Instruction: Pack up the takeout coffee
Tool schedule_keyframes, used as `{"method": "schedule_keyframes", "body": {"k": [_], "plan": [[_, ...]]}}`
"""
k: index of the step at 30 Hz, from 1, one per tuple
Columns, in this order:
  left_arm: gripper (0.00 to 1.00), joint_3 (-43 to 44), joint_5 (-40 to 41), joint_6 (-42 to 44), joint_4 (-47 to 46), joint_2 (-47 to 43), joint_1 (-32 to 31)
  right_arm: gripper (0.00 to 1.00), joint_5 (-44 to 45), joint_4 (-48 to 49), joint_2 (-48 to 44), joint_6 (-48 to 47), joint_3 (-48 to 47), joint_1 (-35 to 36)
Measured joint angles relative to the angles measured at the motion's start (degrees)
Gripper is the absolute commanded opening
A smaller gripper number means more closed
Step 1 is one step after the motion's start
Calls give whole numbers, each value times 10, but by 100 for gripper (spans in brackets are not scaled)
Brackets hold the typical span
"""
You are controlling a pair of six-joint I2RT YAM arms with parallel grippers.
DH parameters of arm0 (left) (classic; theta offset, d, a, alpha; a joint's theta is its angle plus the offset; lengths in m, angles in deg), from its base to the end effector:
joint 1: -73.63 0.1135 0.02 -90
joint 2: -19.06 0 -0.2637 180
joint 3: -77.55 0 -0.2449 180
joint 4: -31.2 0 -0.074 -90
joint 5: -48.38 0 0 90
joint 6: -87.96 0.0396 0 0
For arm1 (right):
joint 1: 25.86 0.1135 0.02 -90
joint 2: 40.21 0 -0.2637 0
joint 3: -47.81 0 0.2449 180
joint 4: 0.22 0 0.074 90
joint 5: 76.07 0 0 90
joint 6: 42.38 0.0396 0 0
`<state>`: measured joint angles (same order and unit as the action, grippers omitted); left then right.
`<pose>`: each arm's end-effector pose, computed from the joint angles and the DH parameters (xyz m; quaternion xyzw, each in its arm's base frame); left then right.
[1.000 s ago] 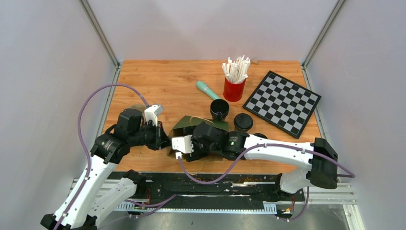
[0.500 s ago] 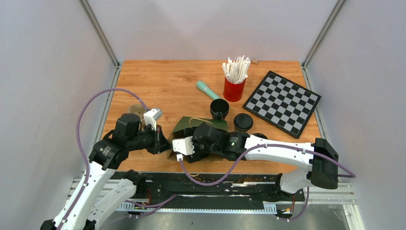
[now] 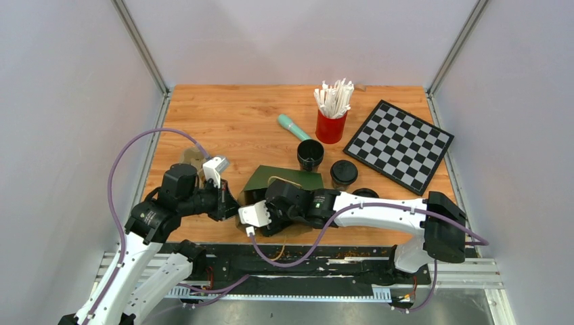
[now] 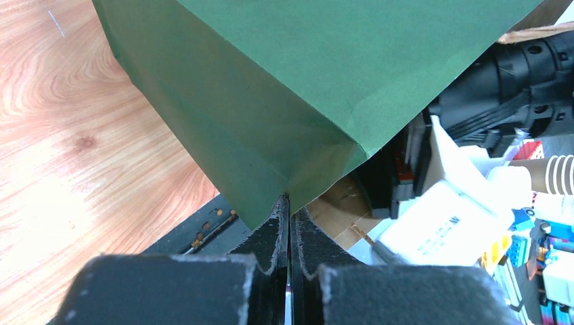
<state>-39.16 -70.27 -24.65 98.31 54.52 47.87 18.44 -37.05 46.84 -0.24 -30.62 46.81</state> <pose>0.0872 -0.0632 0.3120 0.1300 0.8723 -0.3740 0.2870 0.1007 0.3123 0.2593 -0.7955 0.4716 0.0458 0.3777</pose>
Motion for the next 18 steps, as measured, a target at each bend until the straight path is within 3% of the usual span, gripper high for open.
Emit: {"method": "schedule_keyframes", "body": {"k": [18], "plan": [[0, 0, -2, -2, 0, 3, 0, 67, 21, -19, 4, -12, -5, -3]]}}
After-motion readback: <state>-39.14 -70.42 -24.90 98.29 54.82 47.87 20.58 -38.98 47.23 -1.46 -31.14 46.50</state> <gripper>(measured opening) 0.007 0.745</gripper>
